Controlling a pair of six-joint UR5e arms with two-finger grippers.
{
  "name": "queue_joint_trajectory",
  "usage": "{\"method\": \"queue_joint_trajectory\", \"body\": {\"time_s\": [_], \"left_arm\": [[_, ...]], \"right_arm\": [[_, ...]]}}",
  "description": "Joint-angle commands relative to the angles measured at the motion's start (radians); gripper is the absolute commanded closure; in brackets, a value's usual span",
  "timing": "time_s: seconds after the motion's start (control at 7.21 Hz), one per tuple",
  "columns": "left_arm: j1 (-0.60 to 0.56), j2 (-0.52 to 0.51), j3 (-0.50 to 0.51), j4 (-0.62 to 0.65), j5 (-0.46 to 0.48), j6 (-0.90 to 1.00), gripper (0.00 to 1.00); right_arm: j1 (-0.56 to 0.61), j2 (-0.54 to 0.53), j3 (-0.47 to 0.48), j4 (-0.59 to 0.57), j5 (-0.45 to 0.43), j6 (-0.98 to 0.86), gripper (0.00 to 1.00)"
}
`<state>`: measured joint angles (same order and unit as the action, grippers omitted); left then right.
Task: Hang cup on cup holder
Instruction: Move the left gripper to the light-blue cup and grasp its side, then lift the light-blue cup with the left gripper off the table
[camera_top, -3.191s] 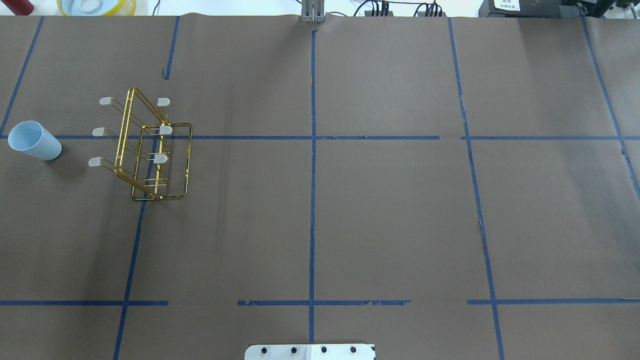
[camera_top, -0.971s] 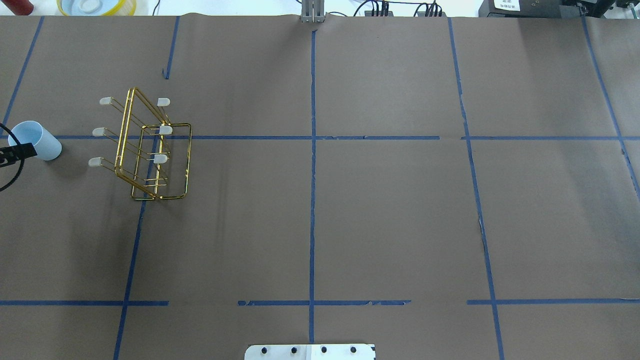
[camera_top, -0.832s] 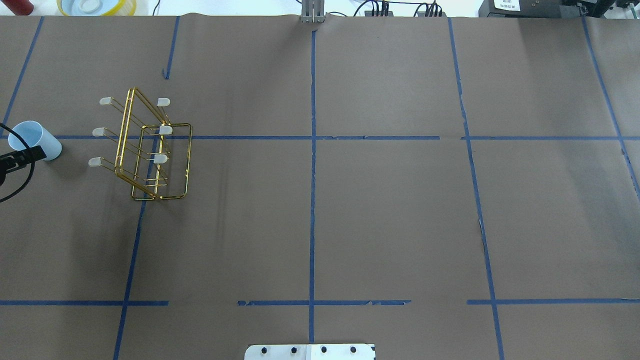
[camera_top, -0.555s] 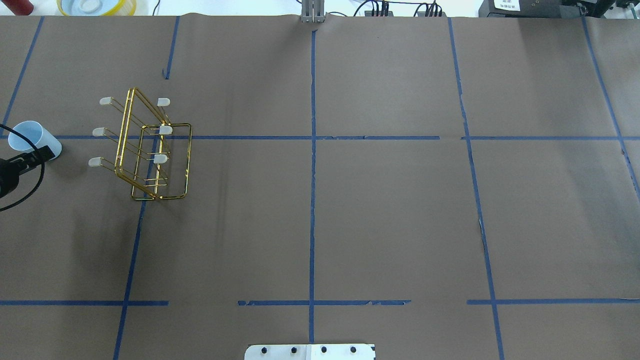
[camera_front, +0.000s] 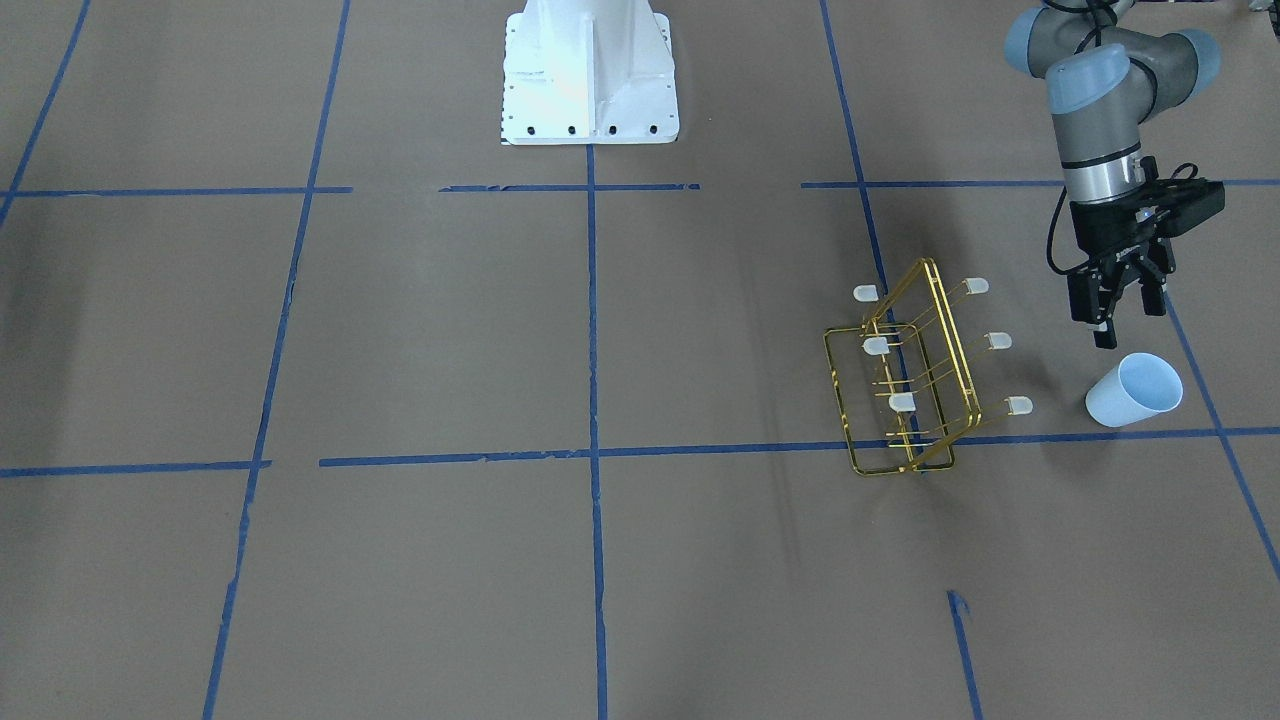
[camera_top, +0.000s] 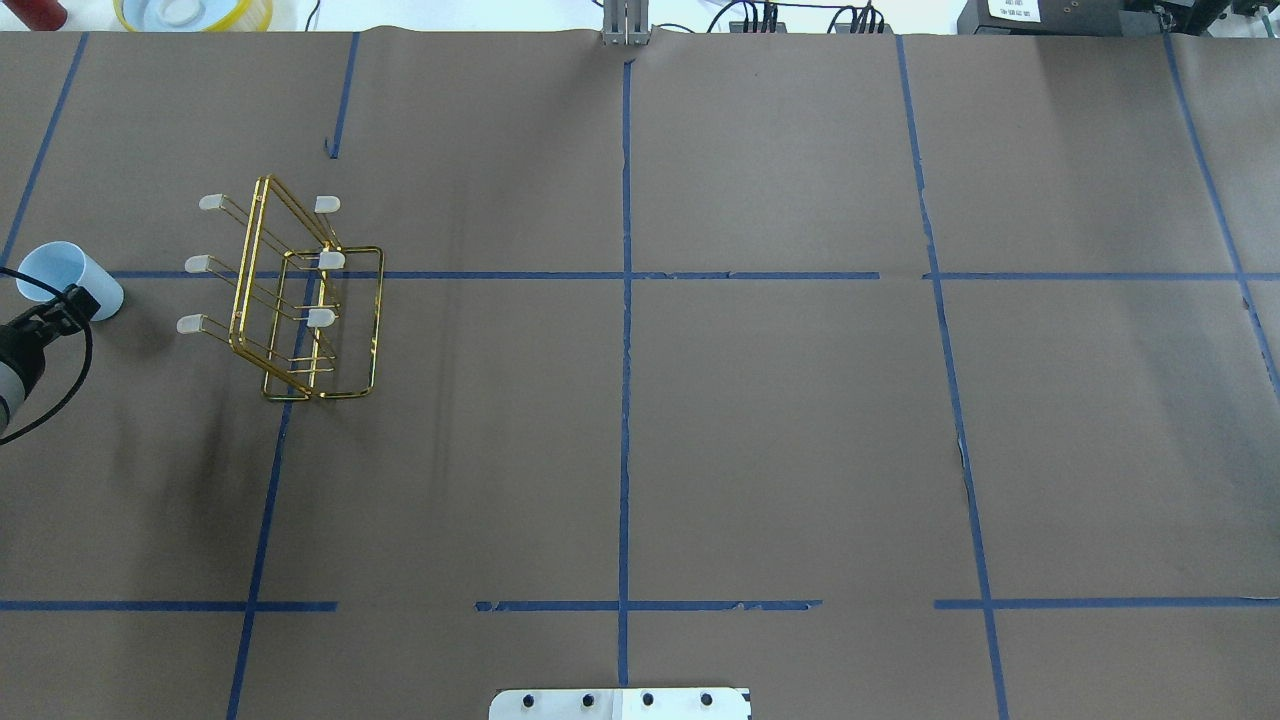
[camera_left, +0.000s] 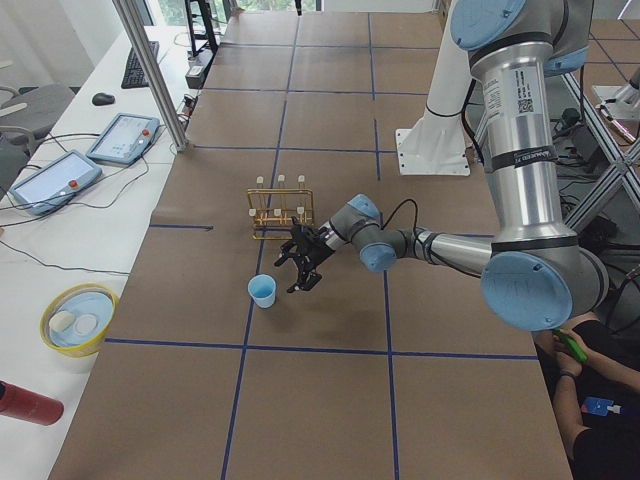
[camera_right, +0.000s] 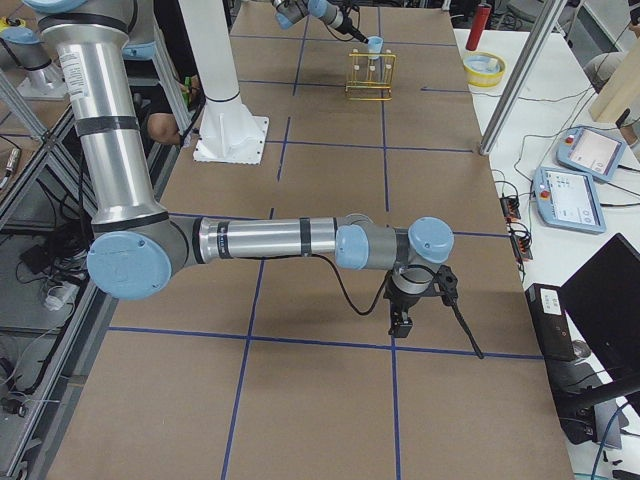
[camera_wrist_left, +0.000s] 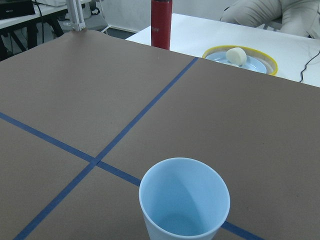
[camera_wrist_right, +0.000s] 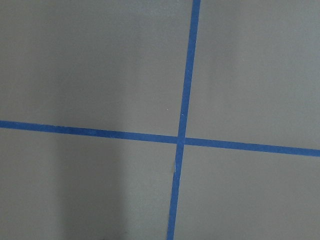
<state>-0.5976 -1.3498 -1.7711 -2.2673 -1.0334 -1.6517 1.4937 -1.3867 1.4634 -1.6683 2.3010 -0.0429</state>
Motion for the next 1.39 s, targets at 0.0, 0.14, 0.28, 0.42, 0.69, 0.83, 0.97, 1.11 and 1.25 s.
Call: {"method": "queue_joint_trajectory", "body": {"time_s": [0.0,0.14,0.28,0.42,0.69,0.83,0.97,1.11,1.25], "left_arm": [[0.042,-0.032,0.067,0.002,0.087,-0.059,0.0],[0.044,-0.049,0.082,0.006,0.094,-0.075,0.0],[0.044,-0.057,0.088,0.011,0.134,-0.076,0.0],[0.045,-0.074,0.105,0.029,0.171,-0.077,0.0],[0.045,-0.103,0.133,0.052,0.182,-0.083,0.0],[0.045,-0.11,0.165,0.051,0.205,-0.092,0.0],[0.045,-0.139,0.214,0.052,0.248,-0.097,0.0],[0.045,-0.153,0.241,0.052,0.26,-0.097,0.0],[0.045,-0.153,0.243,0.052,0.26,-0.099,0.0]], "right_arm": [[0.0,0.0,0.0,0.001,0.0,0.0,0.0],[0.0,0.0,0.0,-0.001,0.0,0.0,0.0],[0.0,0.0,0.0,-0.001,0.0,0.0,0.0],[-0.001,0.0,0.0,-0.001,0.0,0.0,0.0],[0.0,0.0,0.0,-0.001,0.0,0.0,0.0],[0.0,0.0,0.0,0.001,0.0,0.0,0.0],[0.0,0.0,0.0,-0.001,0.0,0.0,0.0],[0.0,0.0,0.0,0.001,0.0,0.0,0.0],[-0.001,0.0,0.0,0.001,0.0,0.0,0.0]]}}
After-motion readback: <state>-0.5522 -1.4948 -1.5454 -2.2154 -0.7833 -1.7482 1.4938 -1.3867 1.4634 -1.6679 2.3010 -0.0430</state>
